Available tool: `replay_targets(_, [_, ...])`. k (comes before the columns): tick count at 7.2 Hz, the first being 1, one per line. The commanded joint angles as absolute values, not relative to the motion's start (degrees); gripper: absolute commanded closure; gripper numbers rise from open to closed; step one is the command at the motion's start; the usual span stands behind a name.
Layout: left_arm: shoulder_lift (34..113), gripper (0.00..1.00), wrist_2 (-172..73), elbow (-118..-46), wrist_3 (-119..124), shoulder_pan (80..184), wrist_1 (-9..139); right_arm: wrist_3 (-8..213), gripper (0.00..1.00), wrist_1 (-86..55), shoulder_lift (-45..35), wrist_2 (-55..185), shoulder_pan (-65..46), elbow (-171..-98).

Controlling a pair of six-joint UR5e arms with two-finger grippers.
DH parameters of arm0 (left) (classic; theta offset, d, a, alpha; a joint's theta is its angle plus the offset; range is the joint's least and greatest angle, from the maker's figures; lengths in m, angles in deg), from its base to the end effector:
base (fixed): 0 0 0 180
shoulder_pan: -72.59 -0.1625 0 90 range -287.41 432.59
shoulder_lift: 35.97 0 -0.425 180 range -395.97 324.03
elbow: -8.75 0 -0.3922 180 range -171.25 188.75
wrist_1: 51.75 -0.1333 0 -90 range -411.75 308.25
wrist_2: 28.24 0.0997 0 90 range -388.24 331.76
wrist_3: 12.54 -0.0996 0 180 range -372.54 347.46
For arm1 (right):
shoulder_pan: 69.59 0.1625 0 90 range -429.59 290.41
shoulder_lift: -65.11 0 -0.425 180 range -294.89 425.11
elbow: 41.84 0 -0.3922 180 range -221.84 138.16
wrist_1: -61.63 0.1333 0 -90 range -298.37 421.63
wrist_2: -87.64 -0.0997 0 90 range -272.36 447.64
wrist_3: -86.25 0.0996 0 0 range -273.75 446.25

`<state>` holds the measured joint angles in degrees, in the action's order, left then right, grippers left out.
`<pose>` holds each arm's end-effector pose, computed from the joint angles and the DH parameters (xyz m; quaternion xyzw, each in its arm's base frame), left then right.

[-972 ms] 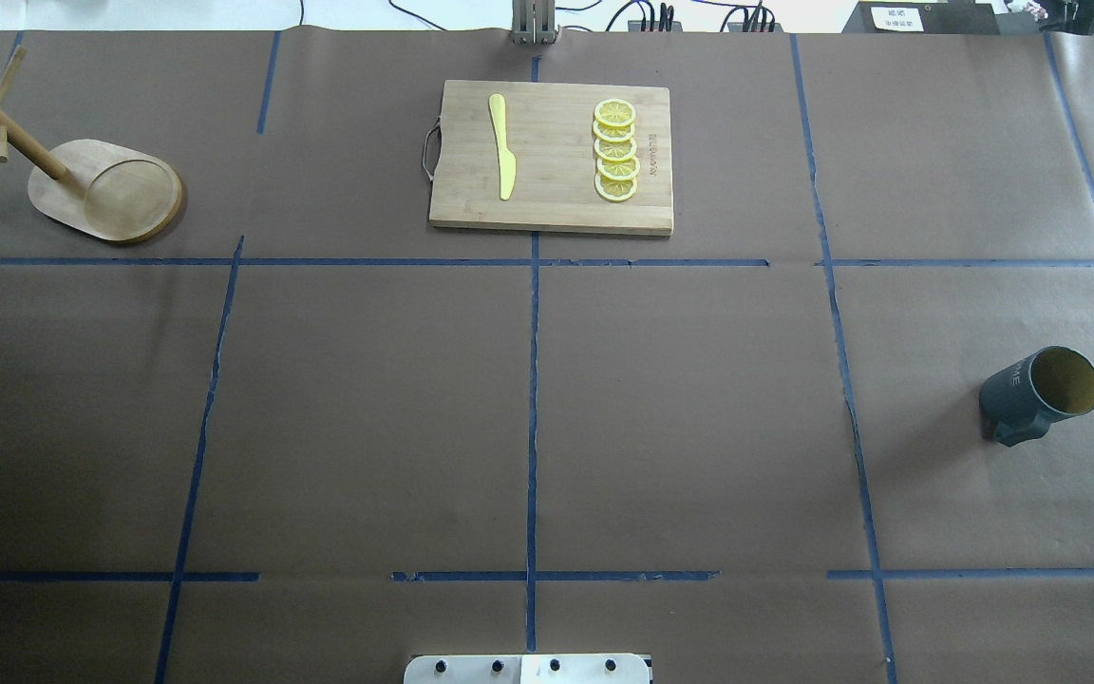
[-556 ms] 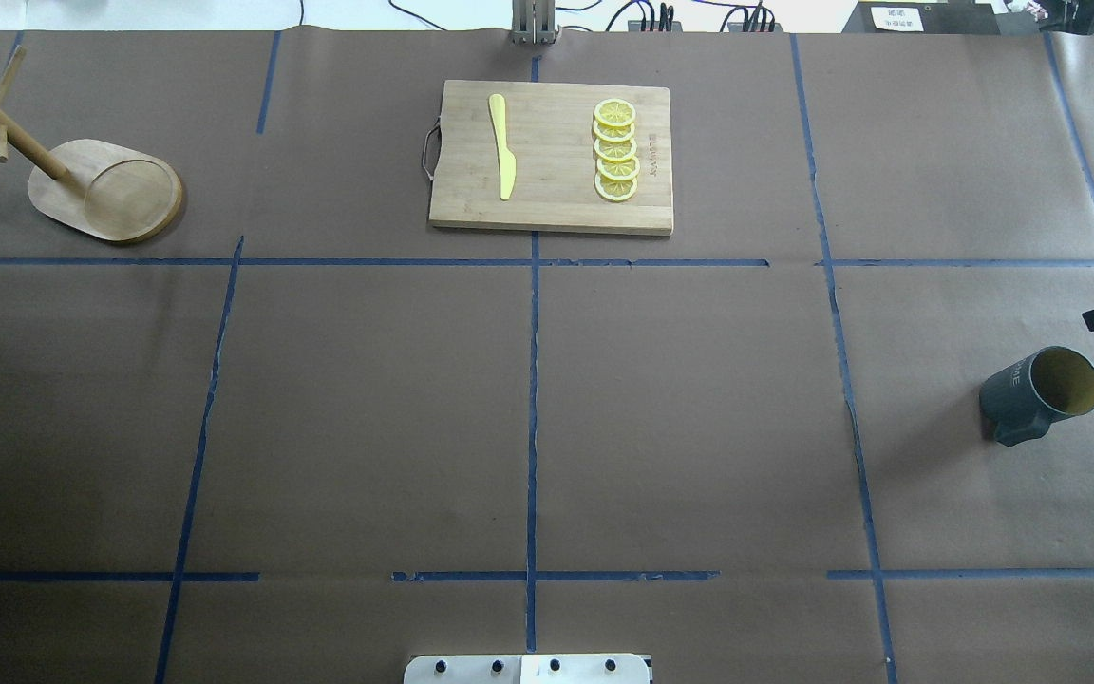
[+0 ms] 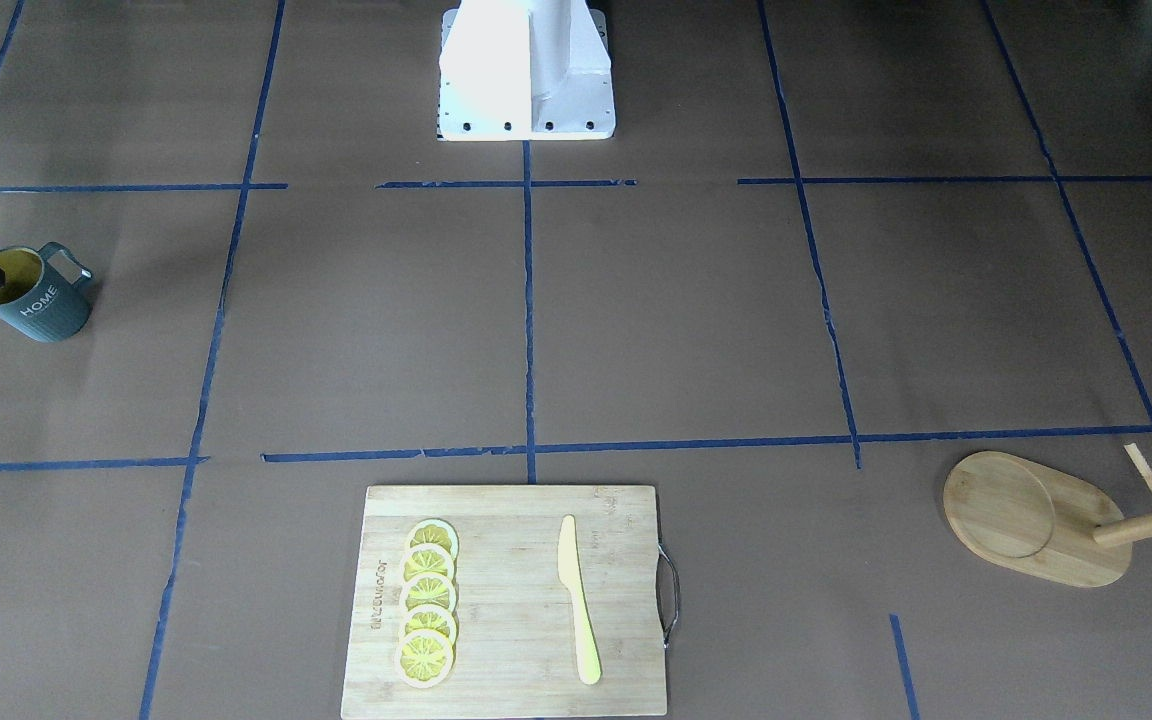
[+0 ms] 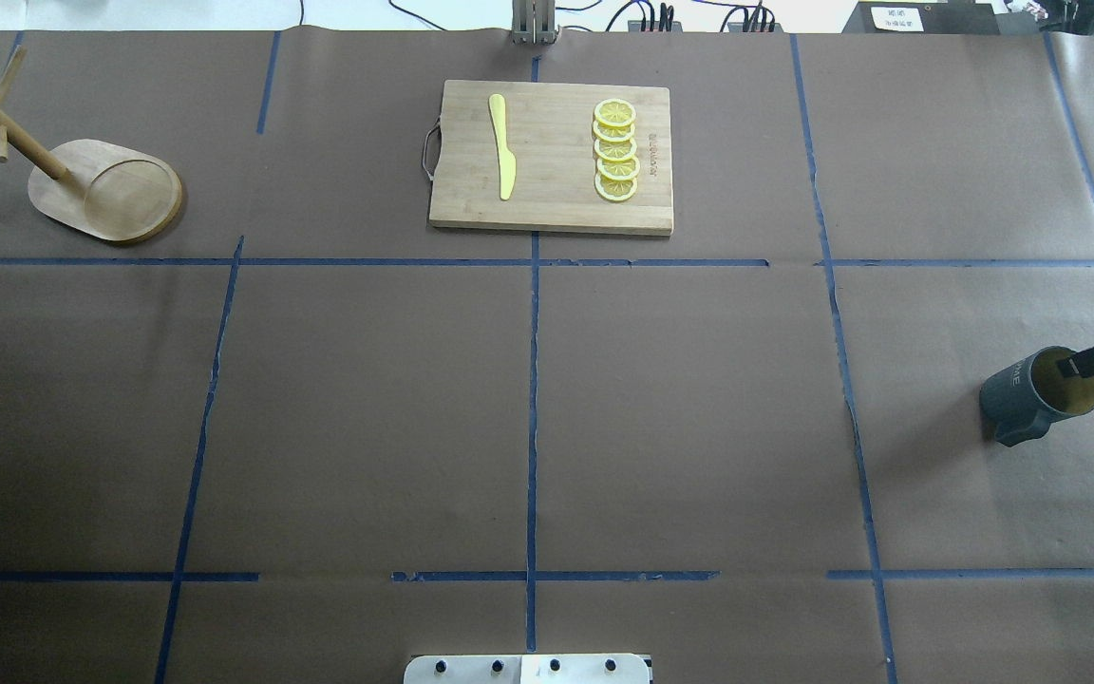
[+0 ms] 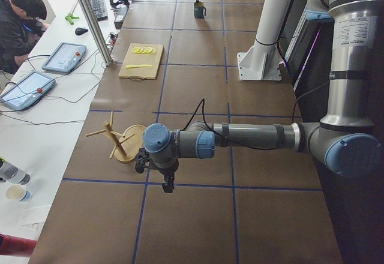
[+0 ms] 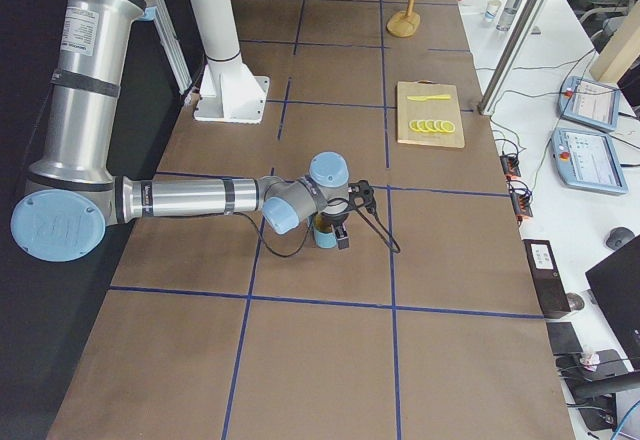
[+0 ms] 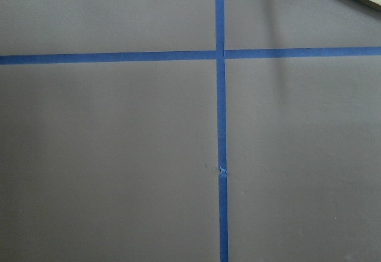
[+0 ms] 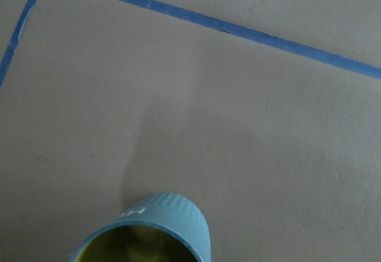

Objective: Hang cup on storage rack
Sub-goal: 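Lower the right gripper onto the teal mug and grasp its rim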

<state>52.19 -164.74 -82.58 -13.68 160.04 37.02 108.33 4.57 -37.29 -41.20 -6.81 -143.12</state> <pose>-0.0398 -0.4784 0.6623 -0.0188 0.3945 0.0236 0.9184 -0.1321 -0.4117 0.5986 0.1016 -0.3984 -0.1317 0.9020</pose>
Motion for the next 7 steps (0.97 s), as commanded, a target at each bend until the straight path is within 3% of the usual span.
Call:
replay_targets(1, [52.1, 0.0, -164.7, -82.6, -13.7, 160.0, 37.0, 108.3, 0.26, 4.6, -37.2, -40.9, -9.0, -141.2])
replay_targets(3, [52.1, 0.0, -164.7, -82.6, -13.7, 160.0, 37.0, 107.6, 0.83, 4.7, -36.8, -40.9, -9.1, -140.8])
replay_targets(4, [52.1, 0.0, -164.7, -82.6, -13.7, 160.0, 37.0, 108.0, 1.0, 4.6, -36.8, -40.9, -9.2, -140.4])
replay_targets(7, [52.1, 0.0, -164.7, -82.7, -13.7, 160.0, 37.0, 109.4, 1.0, 3.9, -36.5, -41.4, -9.2, -141.3])
